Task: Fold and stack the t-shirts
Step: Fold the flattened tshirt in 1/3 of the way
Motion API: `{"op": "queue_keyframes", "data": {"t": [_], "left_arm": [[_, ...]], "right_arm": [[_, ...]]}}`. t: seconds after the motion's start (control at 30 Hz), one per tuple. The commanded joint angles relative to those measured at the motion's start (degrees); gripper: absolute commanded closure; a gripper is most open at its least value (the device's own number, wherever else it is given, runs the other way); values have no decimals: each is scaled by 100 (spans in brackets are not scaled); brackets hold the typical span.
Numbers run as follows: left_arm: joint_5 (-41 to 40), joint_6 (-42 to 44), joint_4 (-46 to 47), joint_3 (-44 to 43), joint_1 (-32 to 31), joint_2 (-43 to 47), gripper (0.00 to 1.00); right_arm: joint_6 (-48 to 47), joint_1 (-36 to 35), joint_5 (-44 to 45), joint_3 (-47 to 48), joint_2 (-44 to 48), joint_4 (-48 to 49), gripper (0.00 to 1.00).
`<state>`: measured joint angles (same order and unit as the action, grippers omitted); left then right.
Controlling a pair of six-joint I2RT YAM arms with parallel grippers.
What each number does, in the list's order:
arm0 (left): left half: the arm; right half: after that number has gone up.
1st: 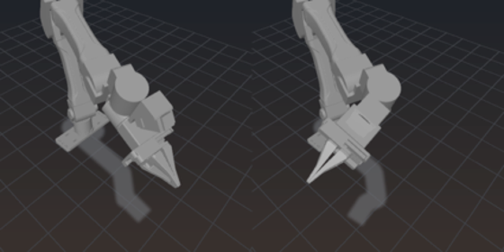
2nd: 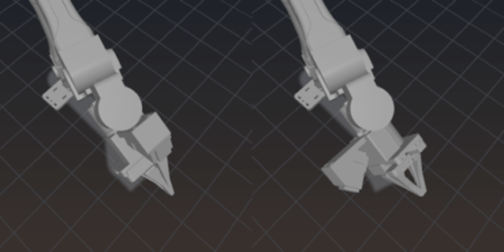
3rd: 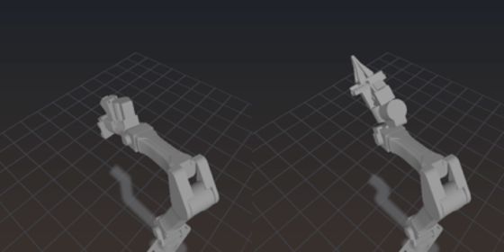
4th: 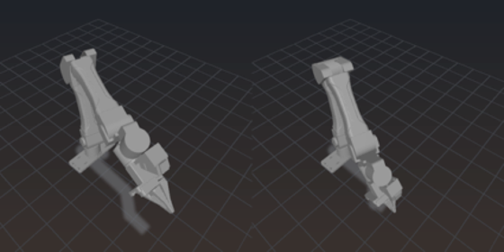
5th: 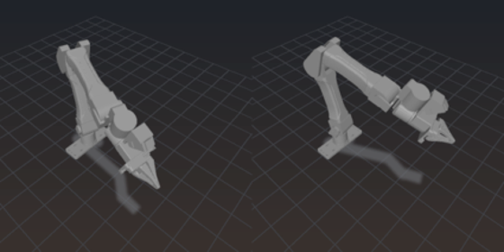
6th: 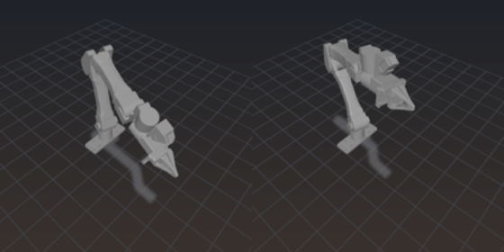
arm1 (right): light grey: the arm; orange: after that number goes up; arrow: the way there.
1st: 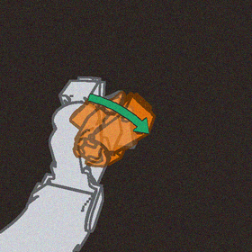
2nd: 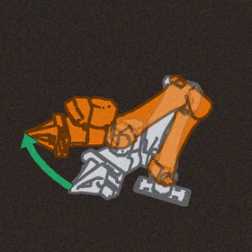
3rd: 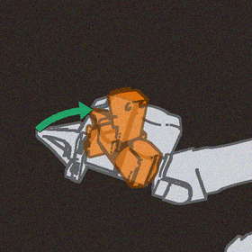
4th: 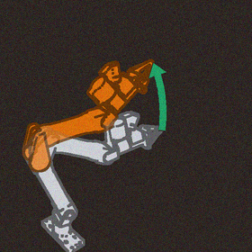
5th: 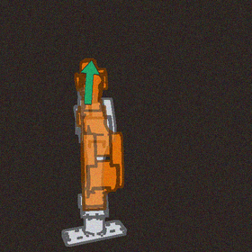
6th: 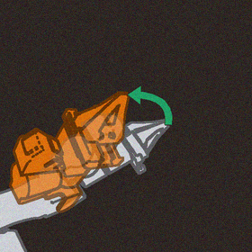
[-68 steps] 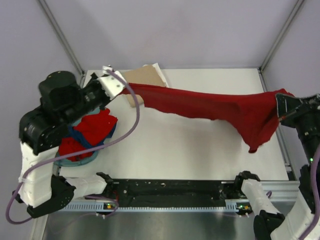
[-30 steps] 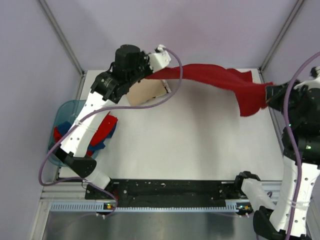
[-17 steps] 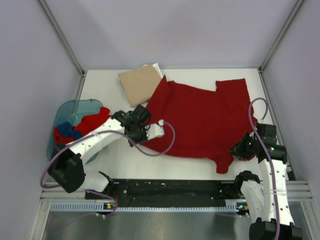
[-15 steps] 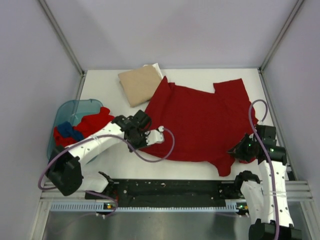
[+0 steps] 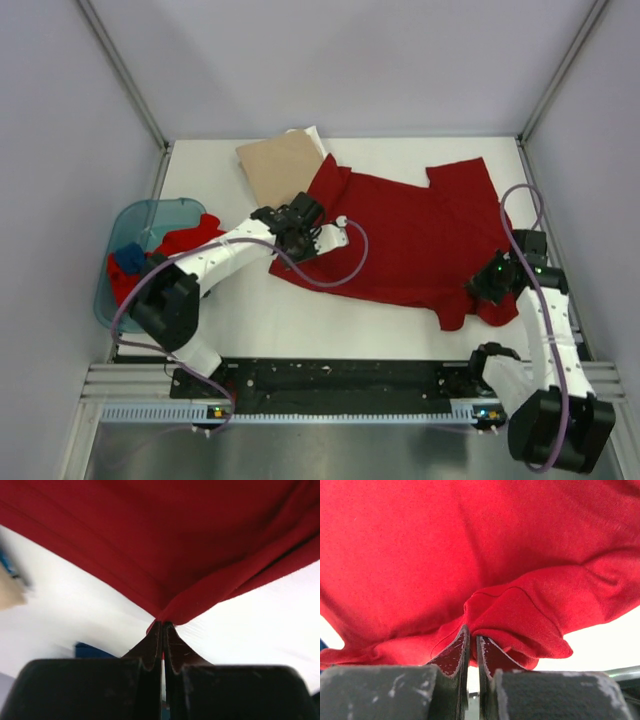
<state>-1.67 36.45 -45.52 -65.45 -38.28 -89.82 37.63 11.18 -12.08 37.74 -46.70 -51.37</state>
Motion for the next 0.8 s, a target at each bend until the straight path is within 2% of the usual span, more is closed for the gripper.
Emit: {"op": "queue_keyframes", "data": {"t": [0.0,0.17,0.4,0.7,0.77], "left_arm": [[-605,99,632,-731,66,-631,100],[-939,135,904,-1083,207,-1204,100],[-1599,-14,1536,-1427,383,-1477,100],[-1529,56,1616,-1620,392,-1969,100],[-1573,47,1660,-1672,383,-2022,94]], "right_arm": [[52,42,802,523,-839,1059,100],[-159,51,1190,831,-1684,1314,100],[-308,51,1497,1201,-2422,1428,100],[-414,51,1497,1324,-2880,1516,100],[-432,51,1568,1368,-2959,1525,100]]}}
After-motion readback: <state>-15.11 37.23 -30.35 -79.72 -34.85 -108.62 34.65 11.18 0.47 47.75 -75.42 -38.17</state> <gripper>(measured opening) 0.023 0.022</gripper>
